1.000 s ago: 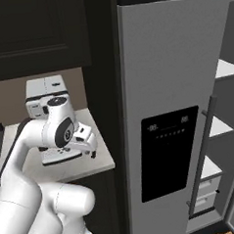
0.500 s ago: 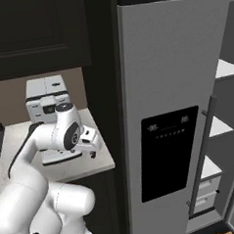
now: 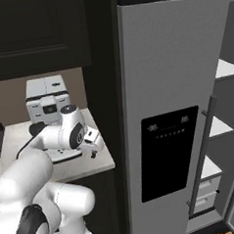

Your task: Retrieve the butter from the fridge and place it on a plate on the dining table. Then retrieve the butter knife by the fridge and place it near the plate.

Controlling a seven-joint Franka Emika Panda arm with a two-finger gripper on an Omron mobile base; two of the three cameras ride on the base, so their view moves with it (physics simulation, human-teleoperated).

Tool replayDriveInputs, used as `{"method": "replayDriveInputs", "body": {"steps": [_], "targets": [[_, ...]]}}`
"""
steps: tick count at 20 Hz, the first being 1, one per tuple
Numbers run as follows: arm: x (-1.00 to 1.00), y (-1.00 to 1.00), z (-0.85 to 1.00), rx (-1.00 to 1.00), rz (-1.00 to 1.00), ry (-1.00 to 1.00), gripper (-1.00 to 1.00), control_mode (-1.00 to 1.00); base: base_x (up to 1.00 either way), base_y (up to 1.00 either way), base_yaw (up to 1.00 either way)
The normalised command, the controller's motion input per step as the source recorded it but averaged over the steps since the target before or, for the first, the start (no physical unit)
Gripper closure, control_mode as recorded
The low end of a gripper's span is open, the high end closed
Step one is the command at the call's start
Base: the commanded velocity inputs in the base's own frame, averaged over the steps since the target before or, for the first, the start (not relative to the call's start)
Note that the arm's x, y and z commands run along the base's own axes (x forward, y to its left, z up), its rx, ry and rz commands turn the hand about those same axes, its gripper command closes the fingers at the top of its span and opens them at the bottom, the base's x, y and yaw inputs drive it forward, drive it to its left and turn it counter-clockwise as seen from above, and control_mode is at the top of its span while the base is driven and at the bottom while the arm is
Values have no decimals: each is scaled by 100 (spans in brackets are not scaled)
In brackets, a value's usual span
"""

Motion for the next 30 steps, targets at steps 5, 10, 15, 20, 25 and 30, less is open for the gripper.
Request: {"method": "replayDriveInputs", "body": {"steps": [5,10,15,20,25,30], "targets": [[31,0,-12,1,-3,0,-100,-100,0,0,0],[26,0,-18,3,-4,0,-100,-100,0,0,0],[22,0,-26,1,-4,0,-100,-100,0,0,0],[26,0,-24,0,-1,0,-100,-100,0,0,0],[33,0,-24,0,-1,0,-100,-100,0,0,0],[24,0,-22,0,-3,0,-100,-100,0,0,0]]}}
